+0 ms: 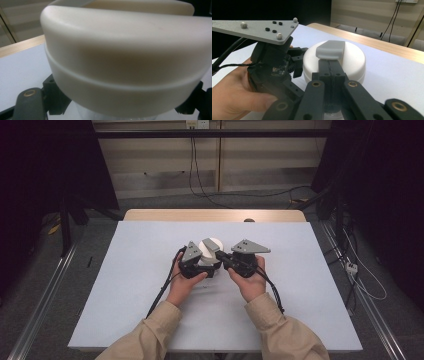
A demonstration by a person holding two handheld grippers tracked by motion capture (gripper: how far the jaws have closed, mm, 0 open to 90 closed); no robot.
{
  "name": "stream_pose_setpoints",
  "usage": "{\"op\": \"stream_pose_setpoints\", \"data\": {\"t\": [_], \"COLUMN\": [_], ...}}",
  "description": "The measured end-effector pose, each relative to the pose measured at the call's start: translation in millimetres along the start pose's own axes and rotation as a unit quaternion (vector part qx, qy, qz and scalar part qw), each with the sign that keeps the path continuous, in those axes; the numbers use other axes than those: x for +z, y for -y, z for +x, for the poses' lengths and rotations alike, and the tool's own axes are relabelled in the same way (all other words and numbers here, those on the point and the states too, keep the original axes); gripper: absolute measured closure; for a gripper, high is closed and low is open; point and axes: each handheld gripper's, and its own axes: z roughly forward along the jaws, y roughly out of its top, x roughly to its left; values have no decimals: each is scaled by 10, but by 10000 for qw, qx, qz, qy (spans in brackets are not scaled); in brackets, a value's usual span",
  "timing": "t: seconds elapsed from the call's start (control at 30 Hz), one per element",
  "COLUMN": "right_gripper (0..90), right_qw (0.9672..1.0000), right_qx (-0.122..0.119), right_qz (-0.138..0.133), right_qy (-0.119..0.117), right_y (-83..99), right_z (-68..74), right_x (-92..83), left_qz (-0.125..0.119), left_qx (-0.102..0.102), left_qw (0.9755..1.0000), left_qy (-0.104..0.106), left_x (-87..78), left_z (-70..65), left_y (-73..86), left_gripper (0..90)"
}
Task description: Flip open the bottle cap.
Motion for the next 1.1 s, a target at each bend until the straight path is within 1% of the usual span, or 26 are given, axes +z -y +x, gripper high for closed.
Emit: {"op": "stream_pose_setpoints", "data": {"t": [0.4, 0.5, 0.53, 0.57, 0.6, 1.0, 1.1], "right_gripper": [898, 898, 898, 898, 898, 893, 892], "right_qw": [10000, 10000, 9999, 9999, 9999, 9999, 9998], "right_qx": [-31, -52, -68, -68, -87, -140, -189], "right_qz": [-81, -74, -81, -81, -91, -74, -79], "right_qy": [-9, 6, 8, 8, 14, 62, 65], "right_y": [-86, -106, -114, -114, -131, -208, -224], "right_z": [6, 10, 8, 8, 6, 6, 3], "right_x": [41, 51, 53, 53, 59, 114, 129], "left_qz": [-11, 1, 1, -4, -5, 1, -18], "left_qx": [-3, 34, 9, 26, -13, -17, -47], "left_qw": [10000, 10000, 10000, 10000, 10000, 10000, 10000], "left_qy": [2, -29, 11, -17, 34, 34, 38], "left_x": [3, 0, 3, 1, 6, 7, 10], "left_z": [-2, -1, -2, 0, -3, -4, -7], "left_y": [0, -2, -1, -1, 0, 0, 1], "left_gripper": [185, 185, 185, 185, 185, 185, 185]}}
